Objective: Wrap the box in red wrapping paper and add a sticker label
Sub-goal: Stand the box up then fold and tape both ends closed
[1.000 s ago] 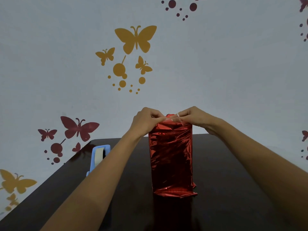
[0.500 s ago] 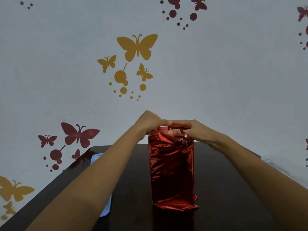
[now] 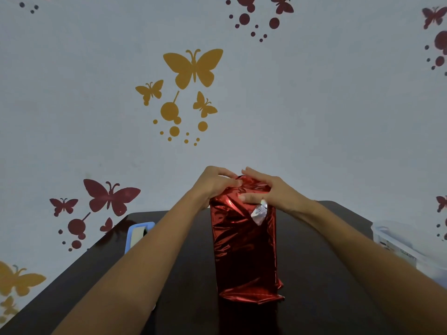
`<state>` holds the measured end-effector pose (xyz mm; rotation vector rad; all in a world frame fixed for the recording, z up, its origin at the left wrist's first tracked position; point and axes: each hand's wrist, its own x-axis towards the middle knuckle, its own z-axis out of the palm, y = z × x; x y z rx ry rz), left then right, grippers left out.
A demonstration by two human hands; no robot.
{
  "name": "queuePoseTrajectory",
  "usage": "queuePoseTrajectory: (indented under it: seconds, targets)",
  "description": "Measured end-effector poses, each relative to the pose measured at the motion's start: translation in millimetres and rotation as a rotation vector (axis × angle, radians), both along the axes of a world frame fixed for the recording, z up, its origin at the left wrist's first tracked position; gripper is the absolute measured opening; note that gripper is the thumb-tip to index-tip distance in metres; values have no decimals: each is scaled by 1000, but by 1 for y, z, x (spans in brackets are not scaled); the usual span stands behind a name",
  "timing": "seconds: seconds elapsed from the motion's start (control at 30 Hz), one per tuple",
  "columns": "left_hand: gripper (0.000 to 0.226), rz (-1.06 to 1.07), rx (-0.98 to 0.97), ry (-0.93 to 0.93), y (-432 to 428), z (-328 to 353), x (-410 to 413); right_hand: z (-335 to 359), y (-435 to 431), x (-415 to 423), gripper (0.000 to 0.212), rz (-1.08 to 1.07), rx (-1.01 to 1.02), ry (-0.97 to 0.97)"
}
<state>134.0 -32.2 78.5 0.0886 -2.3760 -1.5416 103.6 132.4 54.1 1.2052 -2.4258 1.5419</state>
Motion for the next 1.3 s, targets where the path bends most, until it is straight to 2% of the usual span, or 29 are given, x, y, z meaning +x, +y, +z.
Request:
queuePoseTrajectory:
  seconds: [0.13, 0.23, 0.3, 0.4, 0.5, 0.6, 0.67, 0.7, 0.77, 0.83, 0.9, 0.97, 1.07, 1.2, 1.3]
  targets:
    - [46, -41, -2, -18, -3, 0, -2, 4, -1, -5, 89, -99, 200, 93]
    - [56, -14, -44, -14, -2, 0, -3, 9, 0, -4, 79, -58, 218, 55]
    - [61, 32, -7, -7, -2, -2, -5, 10, 1, -4, 86, -34, 225, 32]
    - [53, 66, 134, -59, -2, 2, 0, 9, 2, -2, 100, -22, 229, -1]
    - [47, 35, 67, -214, -1, 10, 6, 8, 3, -5, 104, -18, 200, -11]
    - [46, 4, 29, -276, 3, 12, 9, 6, 5, 0, 102, -15, 202, 10]
    - [28, 5, 24, -236, 2, 10, 7, 8, -2, -4, 91, -17, 220, 25]
    - [18, 4, 20, -216, 2, 10, 7, 8, -4, -5, 79, -3, 193, -2]
    - [20, 6, 41, -184, 3, 9, 8, 9, -3, -7, 59, -13, 72, -69]
    - [23, 11, 47, -157, 3, 7, 8, 11, 3, -3, 62, -53, -98, -52]
    - [21, 12, 36, -148, 4, 6, 9, 16, 11, -1, 45, -111, -247, -9]
    - [20, 23, 33, -147, 5, 6, 9, 20, 11, 0, 42, -126, -192, 20]
    - [20, 50, 24, -121, 6, 5, 9, 22, 5, -1, 58, -130, 36, 6]
    - [22, 46, 56, -111, 5, 4, 9, 21, 0, -3, 70, -153, 149, 34]
    - [25, 37, 70, -102, 7, 5, 11, 22, -1, -5, 65, -166, 212, 42]
